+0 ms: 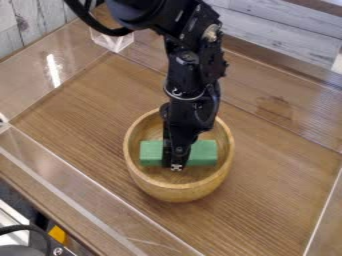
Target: Remove the green block from inside the brown bowl and put it on the table
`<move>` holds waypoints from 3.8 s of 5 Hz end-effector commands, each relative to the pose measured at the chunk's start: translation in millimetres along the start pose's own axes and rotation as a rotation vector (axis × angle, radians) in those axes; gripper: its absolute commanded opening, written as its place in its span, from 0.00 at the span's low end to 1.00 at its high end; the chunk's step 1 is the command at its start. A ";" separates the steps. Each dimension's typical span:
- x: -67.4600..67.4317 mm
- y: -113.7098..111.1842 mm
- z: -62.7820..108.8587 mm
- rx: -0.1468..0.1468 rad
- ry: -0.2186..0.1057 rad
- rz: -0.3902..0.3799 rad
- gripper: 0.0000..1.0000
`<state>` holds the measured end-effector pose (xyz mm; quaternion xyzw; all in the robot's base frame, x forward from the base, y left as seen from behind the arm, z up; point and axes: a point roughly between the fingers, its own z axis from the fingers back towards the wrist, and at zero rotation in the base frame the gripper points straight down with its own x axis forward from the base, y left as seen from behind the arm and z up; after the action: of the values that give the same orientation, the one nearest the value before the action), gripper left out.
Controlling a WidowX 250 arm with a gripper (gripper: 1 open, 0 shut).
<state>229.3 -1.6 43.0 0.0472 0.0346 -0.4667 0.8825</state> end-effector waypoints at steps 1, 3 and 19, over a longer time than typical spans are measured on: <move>5.5 20.7 14.1 0.027 -0.025 -0.004 0.00; 10.2 20.5 54.7 0.034 -0.017 0.042 0.00; 47.1 -21.6 50.6 0.078 -0.054 -0.008 1.00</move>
<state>231.4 -58.0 75.4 0.0626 0.0164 -0.4757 0.8772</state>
